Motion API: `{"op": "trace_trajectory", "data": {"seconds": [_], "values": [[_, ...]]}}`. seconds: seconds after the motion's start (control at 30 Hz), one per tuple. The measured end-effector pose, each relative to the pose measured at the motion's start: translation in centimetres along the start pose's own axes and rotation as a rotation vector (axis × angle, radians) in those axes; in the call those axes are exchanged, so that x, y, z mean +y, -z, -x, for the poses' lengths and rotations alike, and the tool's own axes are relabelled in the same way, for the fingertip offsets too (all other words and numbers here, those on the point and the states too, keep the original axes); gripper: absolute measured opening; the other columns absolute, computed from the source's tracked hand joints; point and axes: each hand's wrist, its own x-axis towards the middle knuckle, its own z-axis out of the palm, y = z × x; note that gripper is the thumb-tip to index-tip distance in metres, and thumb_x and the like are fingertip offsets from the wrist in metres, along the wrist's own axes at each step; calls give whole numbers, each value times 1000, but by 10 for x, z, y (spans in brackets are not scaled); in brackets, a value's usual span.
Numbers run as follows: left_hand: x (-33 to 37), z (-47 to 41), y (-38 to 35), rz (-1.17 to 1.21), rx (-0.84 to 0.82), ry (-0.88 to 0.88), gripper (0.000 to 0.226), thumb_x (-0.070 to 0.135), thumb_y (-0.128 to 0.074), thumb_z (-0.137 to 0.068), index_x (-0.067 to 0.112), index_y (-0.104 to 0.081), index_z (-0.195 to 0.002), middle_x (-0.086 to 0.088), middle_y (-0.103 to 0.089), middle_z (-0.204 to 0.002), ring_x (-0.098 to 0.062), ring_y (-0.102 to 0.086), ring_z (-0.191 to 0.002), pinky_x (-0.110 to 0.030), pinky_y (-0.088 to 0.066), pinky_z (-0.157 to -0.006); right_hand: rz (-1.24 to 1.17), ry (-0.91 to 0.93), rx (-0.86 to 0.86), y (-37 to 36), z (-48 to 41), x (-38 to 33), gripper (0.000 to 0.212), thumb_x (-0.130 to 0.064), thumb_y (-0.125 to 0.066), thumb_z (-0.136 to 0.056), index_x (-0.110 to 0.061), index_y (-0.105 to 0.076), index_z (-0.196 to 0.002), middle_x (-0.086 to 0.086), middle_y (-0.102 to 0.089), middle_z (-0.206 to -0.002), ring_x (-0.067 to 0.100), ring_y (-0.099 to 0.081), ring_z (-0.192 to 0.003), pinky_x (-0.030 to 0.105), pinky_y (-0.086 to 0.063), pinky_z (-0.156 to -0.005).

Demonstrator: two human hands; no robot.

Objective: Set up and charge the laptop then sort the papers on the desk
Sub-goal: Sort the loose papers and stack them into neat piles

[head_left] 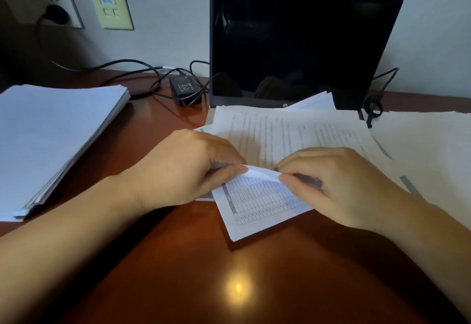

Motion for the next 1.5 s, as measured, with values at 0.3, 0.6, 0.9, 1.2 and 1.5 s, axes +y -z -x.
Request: {"op": "trace_trajectory", "data": {"seconds": [0.3, 0.6, 0.9, 1.2, 1.5], "values": [[8, 1, 5, -176, 114, -124, 55, 44, -70, -89, 25, -60, -139, -8, -47, -148, -26, -40, -141, -41, -35, -111, 43, -116, 259, 3, -2, 6, 39, -49, -48, -92, -20, -73, -88, -7, -70, -77, 15, -65, -68, 35, -55, -62], [0, 0, 4, -182, 10, -148, 31, 39, -51, -102, 22, -75, -112, 7, -70, -115, -12, -66, -106, -28, -53, -88, 41, -158, 255, 6, 2, 9, 35, -41, -47, -94, -22, -69, -114, -1, -73, -82, 18, -67, -68, 13, -36, -59], [0, -3, 5, -168, 168, -9, 25, 31, -59, -96, 18, -80, -95, 7, -76, -97, -13, -71, -88, -31, -56, -77, 100, 14, 148, 6, 0, -4, 26, -32, -51, -100, -35, -54, -126, -10, -67, -89, 10, -60, -70, 34, -55, -56], [27, 0, 11, -257, 275, -153, 29, 38, -66, -98, 17, -74, -115, -5, -66, -113, -25, -59, -98, -38, -46, -83, 307, -118, 202, 1, -2, 9, 11, -23, -67, -92, -17, -74, -85, -9, -52, -63, 13, -49, -56, 21, -32, -47], [43, 0, -2, -123, -135, -198, 30, 45, -52, -97, 26, -75, -98, 10, -72, -98, -17, -67, -88, -36, -55, -69, 273, -177, 196, 2, -2, 13, 9, -27, -73, -87, -19, -74, -85, -17, -40, -60, 3, -39, -49, 14, -23, -51]]}}
